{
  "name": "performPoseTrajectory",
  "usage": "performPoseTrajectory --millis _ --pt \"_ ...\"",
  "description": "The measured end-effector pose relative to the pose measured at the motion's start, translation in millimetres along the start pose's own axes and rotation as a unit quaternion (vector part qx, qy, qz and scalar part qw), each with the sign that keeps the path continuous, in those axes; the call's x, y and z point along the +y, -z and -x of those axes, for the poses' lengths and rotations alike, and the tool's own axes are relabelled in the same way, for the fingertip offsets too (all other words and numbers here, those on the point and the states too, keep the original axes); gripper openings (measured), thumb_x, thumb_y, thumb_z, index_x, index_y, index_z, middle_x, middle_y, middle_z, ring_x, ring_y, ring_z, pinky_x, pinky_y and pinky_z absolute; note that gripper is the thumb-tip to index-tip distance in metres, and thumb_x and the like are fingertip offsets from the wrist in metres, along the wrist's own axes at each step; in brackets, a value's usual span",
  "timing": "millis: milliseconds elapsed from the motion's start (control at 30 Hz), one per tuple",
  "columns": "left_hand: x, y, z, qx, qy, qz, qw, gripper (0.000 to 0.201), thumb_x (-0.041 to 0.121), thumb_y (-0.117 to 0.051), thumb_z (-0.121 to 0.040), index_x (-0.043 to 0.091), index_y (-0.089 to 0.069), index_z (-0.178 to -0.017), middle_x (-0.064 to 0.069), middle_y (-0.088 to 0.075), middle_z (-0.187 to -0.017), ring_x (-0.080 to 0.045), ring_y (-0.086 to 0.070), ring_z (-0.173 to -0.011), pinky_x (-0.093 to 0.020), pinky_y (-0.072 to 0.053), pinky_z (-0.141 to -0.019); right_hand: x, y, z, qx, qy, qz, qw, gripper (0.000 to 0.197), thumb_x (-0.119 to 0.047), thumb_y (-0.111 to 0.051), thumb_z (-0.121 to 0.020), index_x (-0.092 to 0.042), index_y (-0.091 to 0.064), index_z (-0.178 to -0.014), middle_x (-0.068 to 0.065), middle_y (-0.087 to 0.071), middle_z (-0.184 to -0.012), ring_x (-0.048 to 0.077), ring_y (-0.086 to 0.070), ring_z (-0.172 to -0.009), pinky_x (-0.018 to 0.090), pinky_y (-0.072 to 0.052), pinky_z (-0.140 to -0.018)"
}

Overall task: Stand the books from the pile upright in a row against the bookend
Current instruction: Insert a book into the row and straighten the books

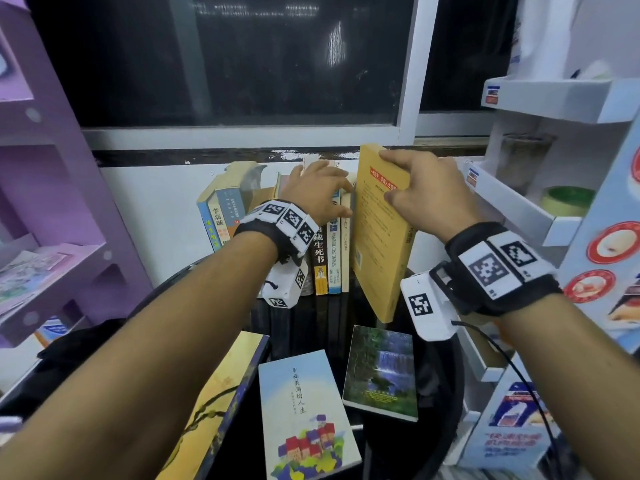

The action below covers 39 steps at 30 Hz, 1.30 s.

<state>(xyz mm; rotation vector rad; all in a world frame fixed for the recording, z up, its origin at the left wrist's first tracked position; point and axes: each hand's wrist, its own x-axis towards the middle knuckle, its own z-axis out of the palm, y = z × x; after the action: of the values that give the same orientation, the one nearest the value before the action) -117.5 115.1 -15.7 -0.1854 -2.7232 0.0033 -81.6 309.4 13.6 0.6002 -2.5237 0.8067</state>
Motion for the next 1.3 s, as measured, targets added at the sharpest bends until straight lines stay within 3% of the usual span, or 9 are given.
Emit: performPoseTrajectory --millis 100,200,300,433,567,1000,1300 --pt "-6 -6 0 0.017 -0.005 0.027 0.999 0.042 0.044 -0.067 -0.083 0.034 -0.057 -0.123 0.01 -0.041 -0.148 -0.019 -0.022 -0.144 -0.056 -0.02 -0.113 0 -10 -6 0.007 0.008 0.002 1.0 0.057 -0.017 -0.062 -0.092 -0.031 -0.043 -0.144 0.004 -0.058 -0.134 0.026 -0.058 -0.116 0.033 -0.051 -0.083" --pt "-12 -11 -1 0.056 -0.025 0.065 0.996 0.033 0.036 -0.07 -0.082 0.028 -0.064 -0.113 0.008 -0.05 -0.14 -0.02 -0.032 -0.137 -0.047 -0.029 -0.111 2 -19 -13 0.018 0.005 -0.006 1.0 0.057 -0.017 -0.062 -0.092 -0.03 -0.043 -0.144 0.005 -0.058 -0.134 0.027 -0.059 -0.116 0.036 -0.052 -0.087" --pt "-14 -13 -2 0.083 -0.035 0.081 0.993 0.03 0.032 -0.073 -0.08 0.024 -0.067 -0.108 0.006 -0.057 -0.133 -0.018 -0.039 -0.13 -0.036 -0.03 -0.108 3 -30 -21 0.023 -0.004 -0.015 1.0 0.057 -0.019 -0.063 -0.092 -0.029 -0.043 -0.144 0.005 -0.057 -0.135 0.027 -0.059 -0.117 0.037 -0.052 -0.09" --pt "-14 -13 -2 0.088 -0.04 0.103 0.99 0.027 0.031 -0.075 -0.078 0.024 -0.067 -0.103 0.005 -0.064 -0.116 -0.018 -0.046 -0.12 -0.035 -0.037 -0.101 7 -43 -33 0.024 -0.009 -0.023 0.999 0.056 -0.02 -0.064 -0.09 -0.031 -0.046 -0.142 0.006 -0.059 -0.134 0.028 -0.059 -0.116 0.039 -0.05 -0.093" --pt "-17 -13 -2 0.099 -0.041 0.103 0.989 0.027 0.03 -0.075 -0.079 0.022 -0.067 -0.104 0.003 -0.064 -0.114 -0.018 -0.046 -0.119 -0.03 -0.035 -0.097 7 -58 -41 0.025 -0.018 -0.038 0.999 0.053 -0.017 -0.063 -0.09 -0.032 -0.048 -0.14 0.007 -0.061 -0.13 0.03 -0.058 -0.114 0.04 -0.05 -0.094" --pt "-21 -21 0 0.119 -0.056 0.127 0.983 0.025 0.033 -0.074 -0.078 0.023 -0.064 -0.099 0.008 -0.066 -0.107 -0.017 -0.046 -0.115 -0.036 -0.04 -0.098 16 -96 -75 0.036 -0.014 -0.036 0.999 0.055 -0.021 -0.063 -0.086 -0.036 -0.05 -0.137 0.003 -0.06 -0.134 0.03 -0.054 -0.121 0.038 -0.045 -0.099" --pt "-22 -22 0 0.12 -0.044 0.132 0.983 0.024 0.033 -0.074 -0.079 0.023 -0.063 -0.098 0.008 -0.065 -0.111 -0.017 -0.044 -0.12 -0.038 -0.039 -0.1 23 -104 -78 -0.003 -0.001 -0.041 0.999 0.049 -0.031 -0.059 -0.091 -0.037 -0.048 -0.139 0.005 -0.059 -0.135 0.03 -0.052 -0.123 0.038 -0.042 -0.102"
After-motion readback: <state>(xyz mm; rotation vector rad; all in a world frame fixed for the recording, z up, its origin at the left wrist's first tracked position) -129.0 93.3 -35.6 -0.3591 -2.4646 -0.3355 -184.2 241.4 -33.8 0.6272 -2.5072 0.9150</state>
